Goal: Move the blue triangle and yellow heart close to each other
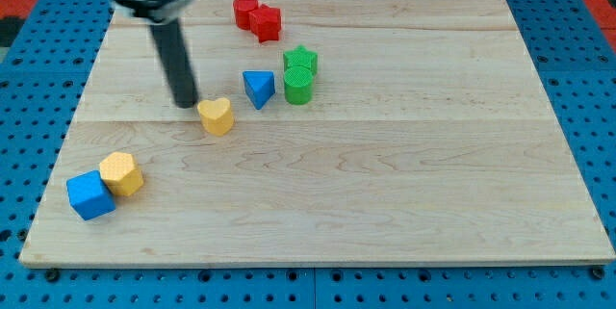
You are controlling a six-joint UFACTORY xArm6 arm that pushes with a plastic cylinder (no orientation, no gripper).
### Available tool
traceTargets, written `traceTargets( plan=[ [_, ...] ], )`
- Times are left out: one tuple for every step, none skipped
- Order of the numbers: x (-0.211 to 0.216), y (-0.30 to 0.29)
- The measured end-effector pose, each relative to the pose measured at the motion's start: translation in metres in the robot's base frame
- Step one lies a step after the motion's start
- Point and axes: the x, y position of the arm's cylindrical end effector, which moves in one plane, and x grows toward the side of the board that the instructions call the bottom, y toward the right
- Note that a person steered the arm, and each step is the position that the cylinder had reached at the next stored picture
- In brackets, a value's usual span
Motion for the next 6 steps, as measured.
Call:
traceTargets(
  plan=[
    [0.057, 0.059],
    [0.016, 0.077],
    [0.025, 0.103],
    [0.028, 0.108],
    [0.006, 0.229],
    [-0.074, 0.296]
  ],
)
